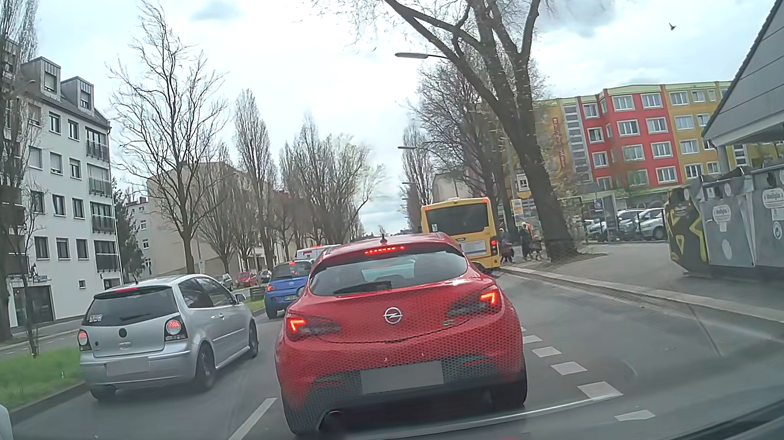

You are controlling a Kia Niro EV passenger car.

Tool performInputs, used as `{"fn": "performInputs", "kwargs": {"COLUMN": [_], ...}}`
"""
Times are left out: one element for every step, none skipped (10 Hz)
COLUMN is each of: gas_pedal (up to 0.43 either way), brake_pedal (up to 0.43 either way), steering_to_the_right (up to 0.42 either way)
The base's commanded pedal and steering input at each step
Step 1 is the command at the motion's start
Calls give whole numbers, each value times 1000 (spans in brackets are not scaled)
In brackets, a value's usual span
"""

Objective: Follow the waypoints while adhering to traffic rules and regulations

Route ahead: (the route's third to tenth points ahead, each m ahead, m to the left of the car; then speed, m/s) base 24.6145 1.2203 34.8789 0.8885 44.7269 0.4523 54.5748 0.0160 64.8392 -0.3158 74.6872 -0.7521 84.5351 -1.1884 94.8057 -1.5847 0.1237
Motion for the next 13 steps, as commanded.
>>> {"fn": "performInputs", "kwargs": {"gas_pedal": [0, 0, 0, 0, 0, 0, 0, 0, 0, 0, 0, 0, 0], "brake_pedal": [220, 220, 238, 256, 280, 293, 299, 305, 305, 311, 311, 311, 311], "steering_to_the_right": [-10, -9, -9, -9, -9, -9, -10, -9, -9, -9, -9, -9, -9]}}
